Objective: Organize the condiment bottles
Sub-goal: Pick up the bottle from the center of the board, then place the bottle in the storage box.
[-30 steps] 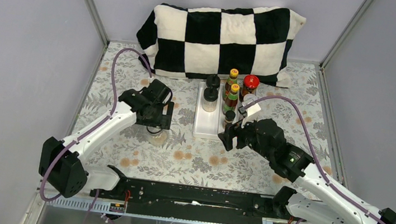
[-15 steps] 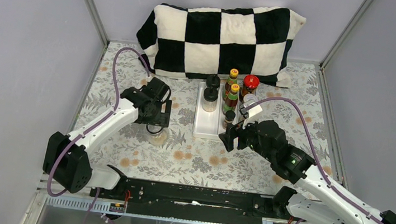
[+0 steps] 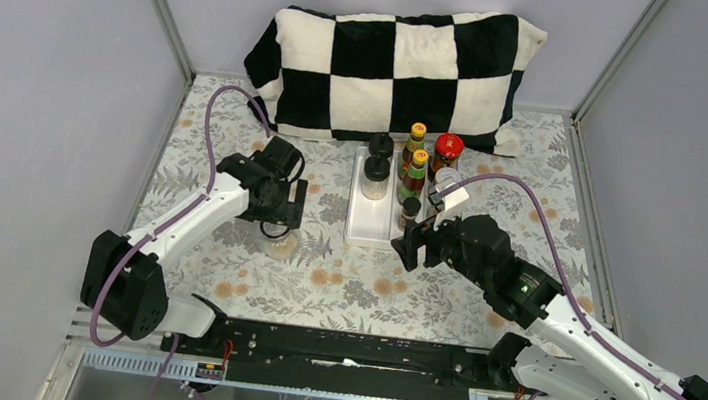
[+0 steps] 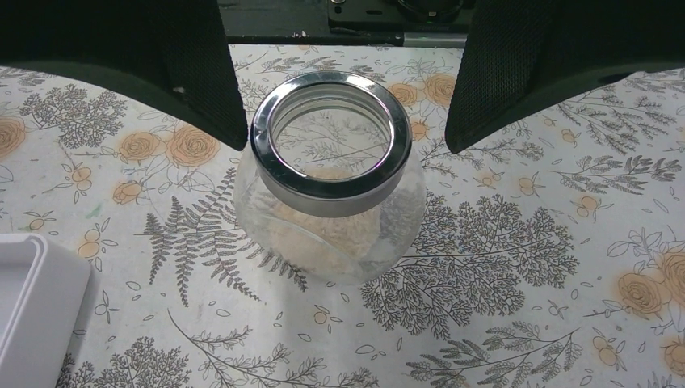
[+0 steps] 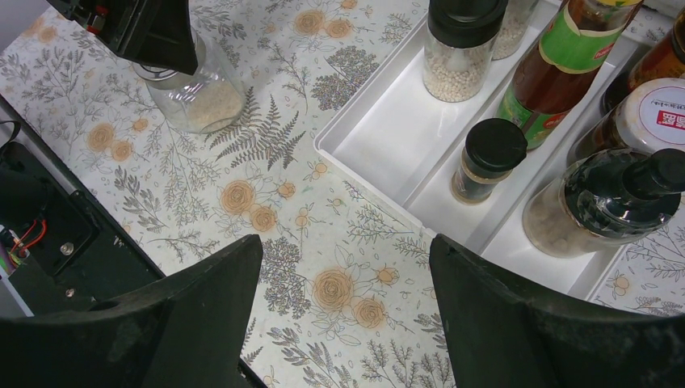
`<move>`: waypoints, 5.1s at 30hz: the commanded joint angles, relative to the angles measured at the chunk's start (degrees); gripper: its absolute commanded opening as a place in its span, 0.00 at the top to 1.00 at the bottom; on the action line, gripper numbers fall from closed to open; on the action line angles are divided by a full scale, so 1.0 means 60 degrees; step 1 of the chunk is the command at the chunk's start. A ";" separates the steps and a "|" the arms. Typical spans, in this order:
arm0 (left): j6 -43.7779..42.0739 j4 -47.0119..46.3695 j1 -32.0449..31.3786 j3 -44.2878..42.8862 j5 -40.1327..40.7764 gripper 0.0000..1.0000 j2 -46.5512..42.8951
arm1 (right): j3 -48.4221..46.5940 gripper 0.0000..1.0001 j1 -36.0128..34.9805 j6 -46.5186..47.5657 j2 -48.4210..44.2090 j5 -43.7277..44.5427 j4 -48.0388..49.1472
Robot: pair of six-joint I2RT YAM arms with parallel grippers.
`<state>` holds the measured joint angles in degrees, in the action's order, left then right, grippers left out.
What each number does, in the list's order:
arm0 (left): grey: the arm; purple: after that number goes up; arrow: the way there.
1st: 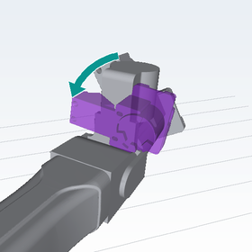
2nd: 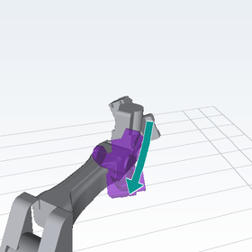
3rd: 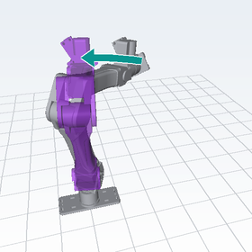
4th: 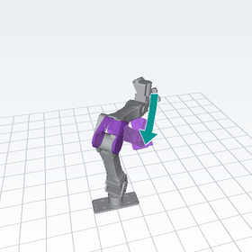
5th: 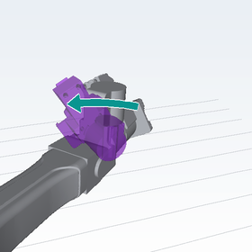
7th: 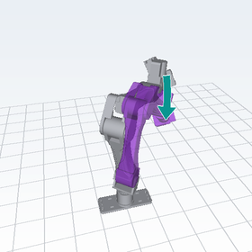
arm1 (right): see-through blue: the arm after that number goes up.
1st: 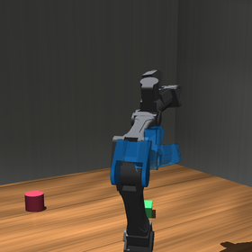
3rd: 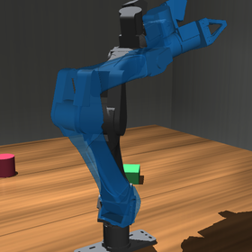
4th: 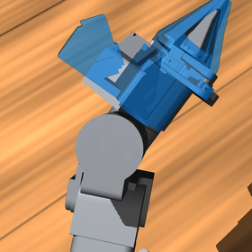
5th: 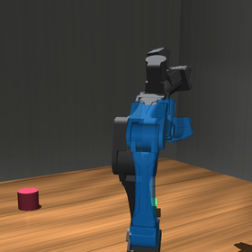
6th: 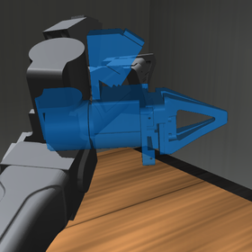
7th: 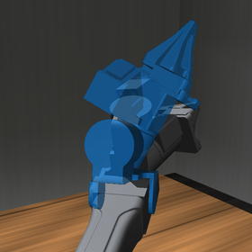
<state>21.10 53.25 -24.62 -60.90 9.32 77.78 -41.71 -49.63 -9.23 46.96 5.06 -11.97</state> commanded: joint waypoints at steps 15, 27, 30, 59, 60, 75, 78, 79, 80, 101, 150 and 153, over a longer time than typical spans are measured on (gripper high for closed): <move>-0.0445 -0.0285 0.0075 0.0085 -0.0525 0.26 -0.0020 | 0.0153 0.17 -0.0092 0.0089 0.0053 0.0153 0.0527; -0.0278 -0.0306 0.0066 0.0077 -0.1127 0.38 -0.0165 | 0.0113 0.18 -0.0091 0.0089 0.0083 0.0140 0.0502; -0.0163 -0.0355 0.0061 -0.0026 -0.1276 0.39 -0.0258 | 0.0098 0.17 -0.0086 0.0091 0.0098 0.0139 0.0500; 0.2166 0.0368 -0.1014 -0.2907 0.0510 0.58 0.1375 | -0.0761 0.18 -0.0083 0.0061 -0.0032 0.0511 -0.0349; 0.2223 0.0444 -0.1084 -0.3081 0.0574 0.58 0.1476 | -0.0798 0.18 -0.0081 0.0067 -0.0052 0.0536 -0.0393; 0.2895 0.1575 -0.2405 -0.5941 0.1255 0.59 0.3147 | -0.1831 0.18 -0.0086 -0.0056 -0.0512 0.1206 -0.1675; 0.3046 0.1683 -0.2736 -0.6548 0.1340 0.59 0.3627 | -0.2005 0.18 -0.0085 -0.0044 -0.0537 0.1280 -0.1930; 0.3113 0.1693 -0.2819 -0.6719 0.1361 0.59 0.3798 | -0.2024 0.18 -0.0092 -0.0043 -0.0587 0.1293 -0.1977; 0.3173 0.1703 -0.2892 -0.6888 0.1375 0.59 0.3982 | -0.2027 0.18 -0.0088 -0.0034 -0.0621 0.1295 -0.2001; 0.3911 0.1019 -0.3645 -0.8424 0.1439 0.59 0.6502 | -0.1839 0.17 -0.0090 -0.0040 -0.1136 0.1325 -0.2300; 0.5167 -0.0448 -0.3982 -0.7869 0.2806 0.61 0.6177 | -0.1934 0.17 -0.0093 -0.0013 -0.1097 0.1091 -0.2606; 0.5239 -0.0662 -0.4067 -0.7306 0.2784 0.61 0.5919 | -0.1870 0.17 -0.0082 -0.0050 -0.1097 0.1052 -0.2570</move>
<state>50.92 52.34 -48.18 -108.01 24.88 116.57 -51.90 -49.74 -9.32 40.93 11.40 -28.05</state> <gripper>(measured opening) 0.389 0.827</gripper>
